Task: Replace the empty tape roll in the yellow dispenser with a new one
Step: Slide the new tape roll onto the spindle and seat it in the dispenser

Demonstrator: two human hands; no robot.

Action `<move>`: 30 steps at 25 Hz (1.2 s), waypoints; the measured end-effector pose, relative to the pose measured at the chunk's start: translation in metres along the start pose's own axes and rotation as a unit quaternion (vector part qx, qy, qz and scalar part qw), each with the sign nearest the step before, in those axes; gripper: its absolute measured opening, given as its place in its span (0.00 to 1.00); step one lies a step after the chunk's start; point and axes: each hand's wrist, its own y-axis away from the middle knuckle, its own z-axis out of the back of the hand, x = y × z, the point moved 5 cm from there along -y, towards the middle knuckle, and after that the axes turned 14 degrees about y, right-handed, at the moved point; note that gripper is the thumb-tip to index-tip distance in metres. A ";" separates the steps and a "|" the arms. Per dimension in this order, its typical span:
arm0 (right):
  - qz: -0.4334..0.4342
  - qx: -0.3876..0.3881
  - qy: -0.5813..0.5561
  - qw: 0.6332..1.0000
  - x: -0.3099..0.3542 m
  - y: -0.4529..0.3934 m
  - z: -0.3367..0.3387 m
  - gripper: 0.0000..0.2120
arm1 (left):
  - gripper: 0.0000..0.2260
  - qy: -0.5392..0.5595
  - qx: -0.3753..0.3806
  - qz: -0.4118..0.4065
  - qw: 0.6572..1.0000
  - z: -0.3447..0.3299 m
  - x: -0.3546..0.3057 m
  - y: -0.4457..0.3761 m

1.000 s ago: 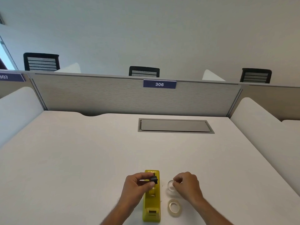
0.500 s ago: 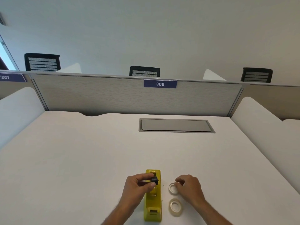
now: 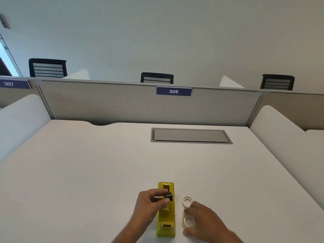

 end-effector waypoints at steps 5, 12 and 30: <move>-0.054 -0.049 -0.185 0.980 -0.003 0.000 0.006 0.28 | 0.12 0.001 0.004 0.002 1.000 0.001 0.001 0.001; -0.064 -0.050 -0.406 0.910 0.007 -0.001 0.017 0.24 | 0.12 -0.004 0.004 0.002 1.000 -0.004 0.002 0.003; -0.066 -0.097 -0.613 0.782 0.012 -0.004 0.024 0.16 | 0.13 0.007 0.024 -0.011 1.000 -0.004 0.000 0.007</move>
